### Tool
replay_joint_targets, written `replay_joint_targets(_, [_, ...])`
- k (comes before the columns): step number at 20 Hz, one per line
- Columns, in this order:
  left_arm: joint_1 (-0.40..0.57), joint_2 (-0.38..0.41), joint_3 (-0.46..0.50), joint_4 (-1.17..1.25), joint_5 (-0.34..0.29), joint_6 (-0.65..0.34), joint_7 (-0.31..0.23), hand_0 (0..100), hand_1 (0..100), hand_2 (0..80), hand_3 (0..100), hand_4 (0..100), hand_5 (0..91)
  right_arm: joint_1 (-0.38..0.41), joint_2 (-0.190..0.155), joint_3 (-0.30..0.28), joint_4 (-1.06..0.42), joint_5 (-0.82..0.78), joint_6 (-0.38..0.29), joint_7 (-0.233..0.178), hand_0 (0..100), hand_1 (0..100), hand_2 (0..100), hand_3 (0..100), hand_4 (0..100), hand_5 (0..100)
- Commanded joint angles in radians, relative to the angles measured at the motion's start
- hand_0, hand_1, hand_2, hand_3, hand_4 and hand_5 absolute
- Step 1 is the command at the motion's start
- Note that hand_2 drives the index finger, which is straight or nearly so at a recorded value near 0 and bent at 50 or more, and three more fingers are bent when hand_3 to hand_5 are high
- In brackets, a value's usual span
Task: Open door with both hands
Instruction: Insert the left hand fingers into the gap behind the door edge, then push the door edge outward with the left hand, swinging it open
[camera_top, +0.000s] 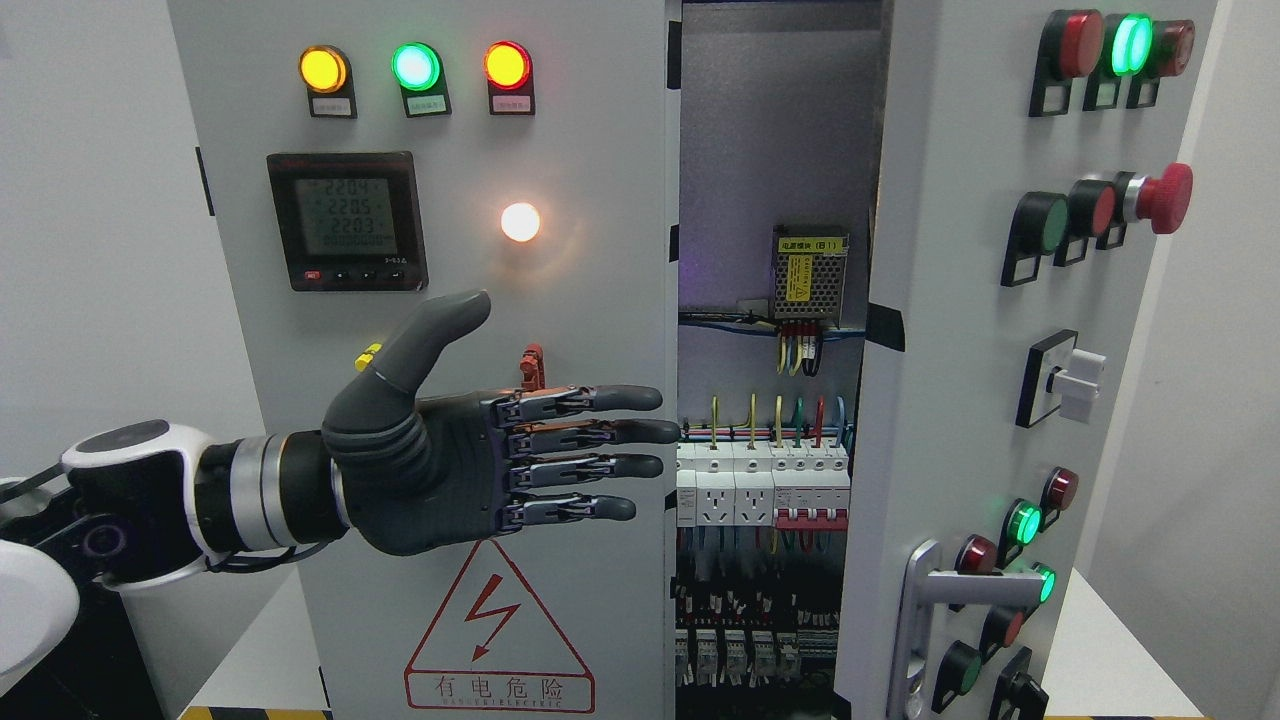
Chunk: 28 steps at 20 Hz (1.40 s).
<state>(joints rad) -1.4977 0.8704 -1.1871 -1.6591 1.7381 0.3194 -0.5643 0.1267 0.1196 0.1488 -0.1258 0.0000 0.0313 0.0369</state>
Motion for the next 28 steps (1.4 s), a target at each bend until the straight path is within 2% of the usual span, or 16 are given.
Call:
replay_joint_targets(1, [-0.007, -0.177, -0.002, 0.070, 0.040, 0.004, -0.005, 0, 0, 0.0, 0, 4, 0.0, -0.001, 0.000, 0.000, 0.000, -0.009, -0.001, -0.002, 0, 0, 0, 0, 0, 0])
replay_joint_targets(3, [-0.007, -0.188, 0.021, 0.068, 0.064, 0.009, -0.005, 0, 0, 0.0, 0, 4, 0.0, -0.001, 0.000, 0.000, 0.000, -0.009, -0.001, -0.002, 0, 0, 0, 0, 0, 0])
replay_joint_targets(11, [-0.006, -0.260, 0.101, 0.096, 0.061, 0.012, -0.003, 0, 0, 0.0, 0, 4, 0.0, -0.001, 0.000, 0.000, 0.000, -0.009, -0.001, -0.003, 0, 0, 0, 0, 0, 0])
replay_joint_targets(19, [-0.004, -0.361, 0.121, 0.197, 0.051, 0.013, 0.000, 0, 0, 0.0, 0, 4, 0.0, 0.001, 0.000, 0.000, 0.000, -0.009, -0.001, -0.003, 0, 0, 0, 0, 0, 0])
replay_joint_targets(21, [-0.004, -0.410, 0.122, 0.226, 0.029, 0.012, 0.000, 0, 0, 0.0, 0, 4, 0.0, 0.001, 0.000, 0.000, 0.000, -0.009, -0.001, -0.002, 0, 0, 0, 0, 0, 0])
replay_joint_targets(24, [0.007, -0.458, 0.156, 0.245, -0.038, 0.013, 0.000, 0, 0, 0.0, 0, 4, 0.0, 0.001, 0.000, 0.000, 0.000, -0.009, -0.001, -0.003, 0, 0, 0, 0, 0, 0])
replay_joint_targets(28, [0.005, -0.514, 0.156, 0.283, -0.048, 0.013, 0.000, 0, 0, 0.0, 0, 4, 0.0, 0.001, 0.000, 0.000, 0.000, -0.009, -0.001, -0.002, 0, 0, 0, 0, 0, 0])
